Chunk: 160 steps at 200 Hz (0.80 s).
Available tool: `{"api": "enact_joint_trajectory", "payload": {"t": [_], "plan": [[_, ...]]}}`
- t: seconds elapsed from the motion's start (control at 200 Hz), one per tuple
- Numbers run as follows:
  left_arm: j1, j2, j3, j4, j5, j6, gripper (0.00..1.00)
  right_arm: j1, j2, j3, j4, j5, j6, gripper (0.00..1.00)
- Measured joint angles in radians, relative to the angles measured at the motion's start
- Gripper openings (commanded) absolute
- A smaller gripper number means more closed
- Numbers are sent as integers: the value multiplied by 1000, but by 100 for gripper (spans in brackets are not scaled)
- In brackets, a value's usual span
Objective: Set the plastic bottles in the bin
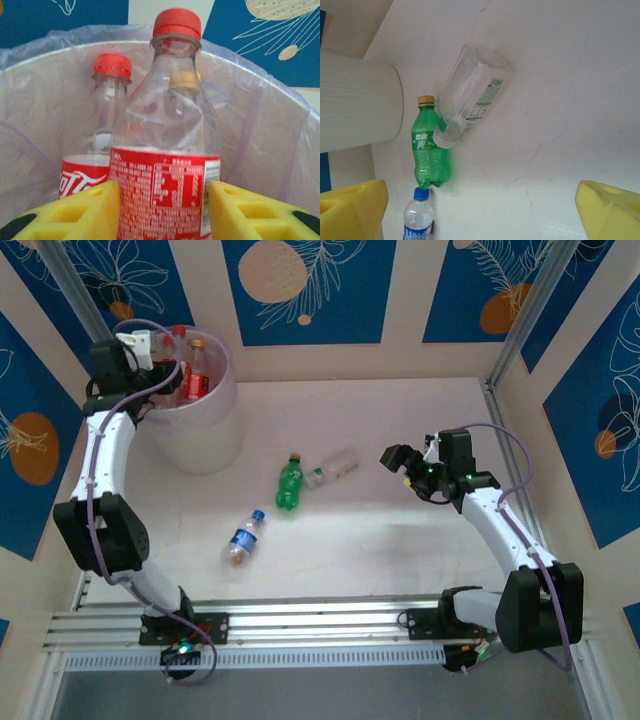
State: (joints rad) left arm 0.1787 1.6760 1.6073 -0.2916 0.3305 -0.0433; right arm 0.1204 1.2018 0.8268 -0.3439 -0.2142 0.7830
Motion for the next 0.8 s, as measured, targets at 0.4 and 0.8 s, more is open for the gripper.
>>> {"api": "enact_joint_trajectory", "payload": {"t": [0.4, 0.8], "plan": [[0, -42, -46, -24, -20, -3, 66, 13, 13, 0, 6, 0, 2, 97], [-2, -82, 171, -248, 7, 1, 90, 18, 13, 0, 6, 1, 7, 97]]}}
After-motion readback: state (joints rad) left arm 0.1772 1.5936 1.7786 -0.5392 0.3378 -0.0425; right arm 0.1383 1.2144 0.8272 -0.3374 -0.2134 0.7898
